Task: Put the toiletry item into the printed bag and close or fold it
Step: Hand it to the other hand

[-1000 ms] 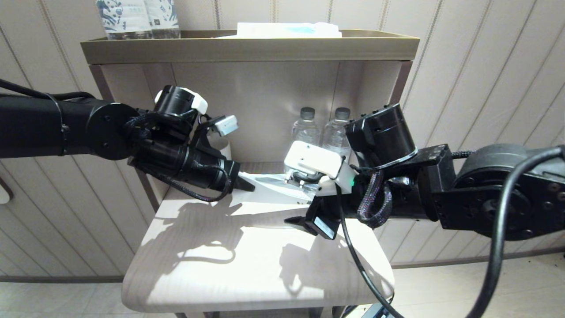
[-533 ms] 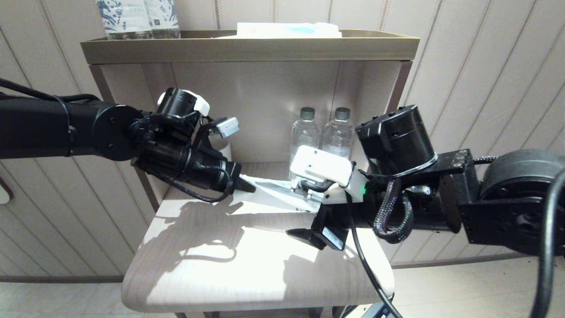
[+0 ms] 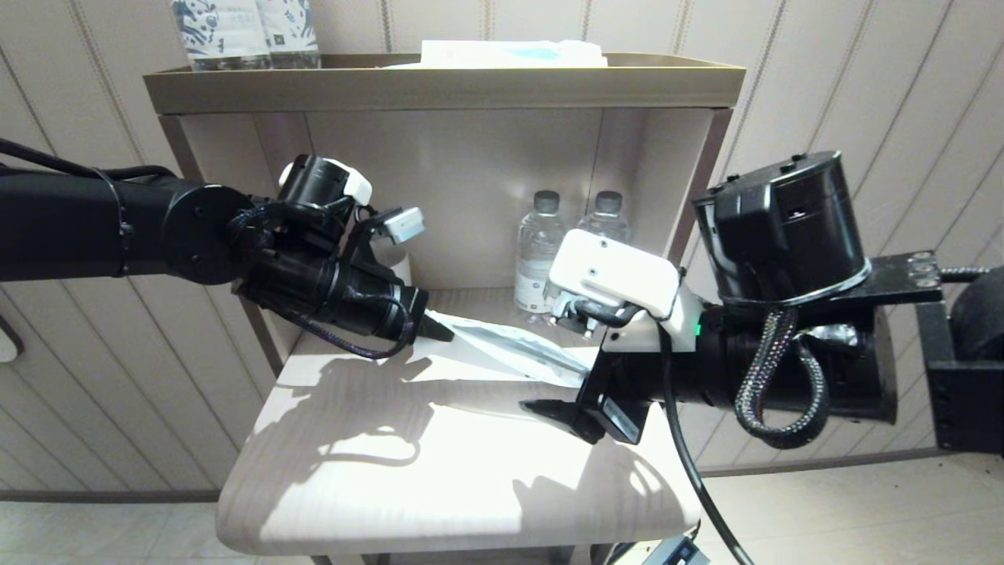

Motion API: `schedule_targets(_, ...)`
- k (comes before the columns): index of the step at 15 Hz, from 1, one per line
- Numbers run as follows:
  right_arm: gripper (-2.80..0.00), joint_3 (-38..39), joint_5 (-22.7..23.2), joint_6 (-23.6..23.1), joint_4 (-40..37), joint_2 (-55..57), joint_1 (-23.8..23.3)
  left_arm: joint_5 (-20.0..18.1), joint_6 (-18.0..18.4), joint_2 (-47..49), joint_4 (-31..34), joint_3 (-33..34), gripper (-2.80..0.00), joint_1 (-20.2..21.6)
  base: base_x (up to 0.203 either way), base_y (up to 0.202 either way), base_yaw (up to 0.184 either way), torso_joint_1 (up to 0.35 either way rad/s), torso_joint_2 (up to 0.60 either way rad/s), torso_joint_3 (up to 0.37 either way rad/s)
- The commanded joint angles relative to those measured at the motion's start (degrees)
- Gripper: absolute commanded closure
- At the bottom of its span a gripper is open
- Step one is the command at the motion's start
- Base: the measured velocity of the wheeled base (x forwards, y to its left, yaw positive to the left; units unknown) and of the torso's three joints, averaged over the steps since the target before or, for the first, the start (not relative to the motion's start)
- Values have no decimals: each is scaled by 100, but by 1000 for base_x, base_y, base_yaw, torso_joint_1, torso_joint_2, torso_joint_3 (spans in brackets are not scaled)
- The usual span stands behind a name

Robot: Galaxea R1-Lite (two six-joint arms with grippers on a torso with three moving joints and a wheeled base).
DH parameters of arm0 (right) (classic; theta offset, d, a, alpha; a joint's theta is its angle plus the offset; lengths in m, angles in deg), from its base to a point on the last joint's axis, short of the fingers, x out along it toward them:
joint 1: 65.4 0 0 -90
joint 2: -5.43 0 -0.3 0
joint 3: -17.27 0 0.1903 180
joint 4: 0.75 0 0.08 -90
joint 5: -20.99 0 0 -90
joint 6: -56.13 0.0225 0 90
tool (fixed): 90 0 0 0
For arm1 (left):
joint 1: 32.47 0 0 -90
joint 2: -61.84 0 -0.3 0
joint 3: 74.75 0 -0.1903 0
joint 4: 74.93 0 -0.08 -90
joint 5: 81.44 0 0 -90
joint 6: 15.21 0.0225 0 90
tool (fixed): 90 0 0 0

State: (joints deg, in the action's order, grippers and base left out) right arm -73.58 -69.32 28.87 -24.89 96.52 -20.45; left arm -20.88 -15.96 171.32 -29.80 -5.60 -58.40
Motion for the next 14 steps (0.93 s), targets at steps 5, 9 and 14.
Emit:
schedule_targets(5, 0, 292, 325, 1219, 58, -294, -444, -18, -31, 2, 20, -15, 0, 0, 0, 0, 0, 0, 0, 0)
schedule_targets(9, 0, 348, 551, 1927, 93, -390, -531, -18, -51, -68, 40, -24, 0, 0, 0, 0, 0, 0, 0, 0)
schedule_targets(14, 0, 431, 540, 2574, 203, -286, -884, -9, -311, 37, 974, -742, 0, 9, 0, 0, 0, 0, 0, 0)
